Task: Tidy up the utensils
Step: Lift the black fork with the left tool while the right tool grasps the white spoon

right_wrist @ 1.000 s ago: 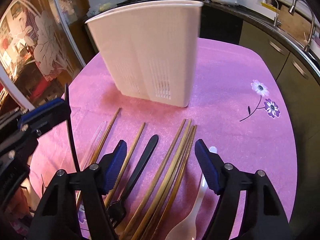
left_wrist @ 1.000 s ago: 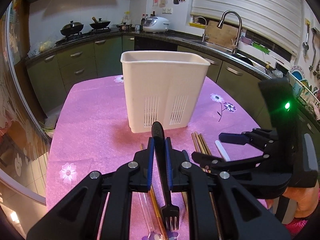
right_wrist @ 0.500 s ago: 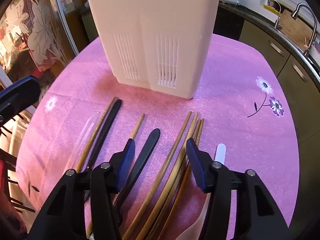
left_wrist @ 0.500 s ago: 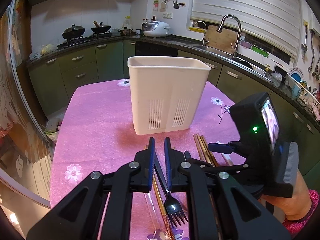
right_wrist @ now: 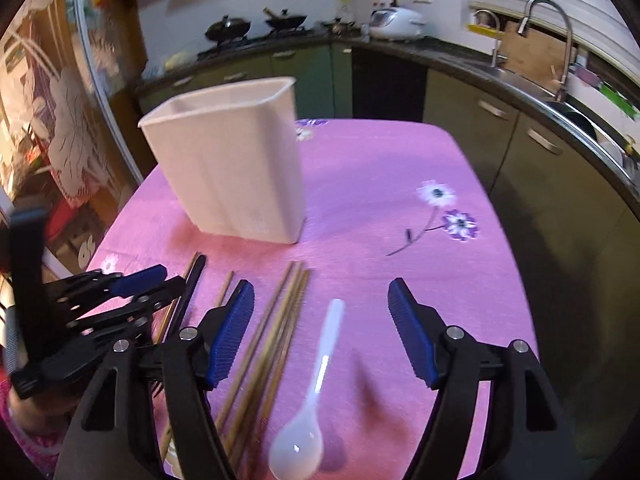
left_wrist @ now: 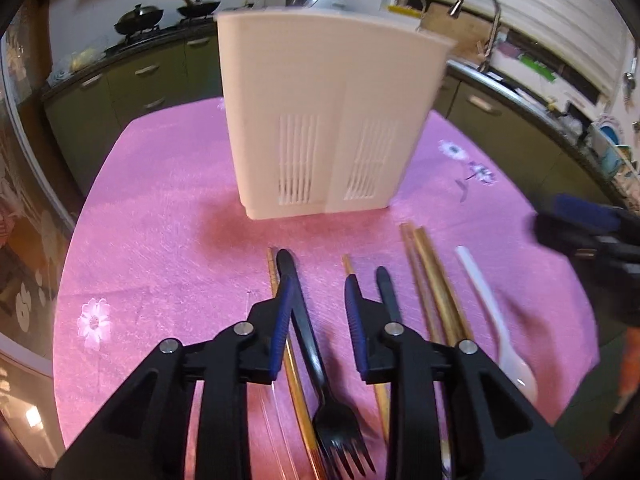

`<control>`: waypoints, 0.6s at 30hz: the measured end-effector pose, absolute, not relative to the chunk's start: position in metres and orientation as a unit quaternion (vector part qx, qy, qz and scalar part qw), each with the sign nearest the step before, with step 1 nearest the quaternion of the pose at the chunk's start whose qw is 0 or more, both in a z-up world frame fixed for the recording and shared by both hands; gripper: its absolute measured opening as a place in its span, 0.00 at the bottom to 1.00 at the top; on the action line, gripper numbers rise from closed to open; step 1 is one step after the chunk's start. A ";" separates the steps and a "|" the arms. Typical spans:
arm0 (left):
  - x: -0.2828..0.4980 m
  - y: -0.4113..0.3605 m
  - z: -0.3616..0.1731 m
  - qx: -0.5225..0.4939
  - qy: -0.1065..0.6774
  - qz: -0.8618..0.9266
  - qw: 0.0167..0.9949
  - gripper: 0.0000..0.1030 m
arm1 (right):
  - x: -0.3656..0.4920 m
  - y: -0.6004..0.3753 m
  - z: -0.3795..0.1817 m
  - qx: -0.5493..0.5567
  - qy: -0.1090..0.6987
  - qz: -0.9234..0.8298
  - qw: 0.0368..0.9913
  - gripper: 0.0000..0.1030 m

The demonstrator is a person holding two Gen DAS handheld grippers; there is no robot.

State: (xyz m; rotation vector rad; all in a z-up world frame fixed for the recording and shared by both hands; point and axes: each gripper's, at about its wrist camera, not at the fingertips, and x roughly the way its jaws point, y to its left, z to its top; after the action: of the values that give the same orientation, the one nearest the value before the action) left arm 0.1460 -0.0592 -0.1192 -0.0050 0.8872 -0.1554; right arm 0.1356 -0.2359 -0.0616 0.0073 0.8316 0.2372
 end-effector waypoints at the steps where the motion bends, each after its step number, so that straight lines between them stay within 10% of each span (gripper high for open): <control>1: 0.148 -0.060 -0.123 -0.001 0.433 -0.071 0.898 0.25 | 0.133 -0.242 -0.059 0.009 0.400 0.116 0.909 0.69; 18: 0.172 -0.069 -0.143 -0.007 0.457 -0.051 0.888 0.20 | 0.130 -0.283 -0.061 0.061 0.389 0.127 0.910 0.73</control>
State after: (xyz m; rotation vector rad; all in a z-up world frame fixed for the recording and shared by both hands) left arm 0.1717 -0.0686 -0.1426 -0.0153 0.9506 -0.1052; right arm 0.1296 -0.2832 -0.0610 0.1259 0.8026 0.2625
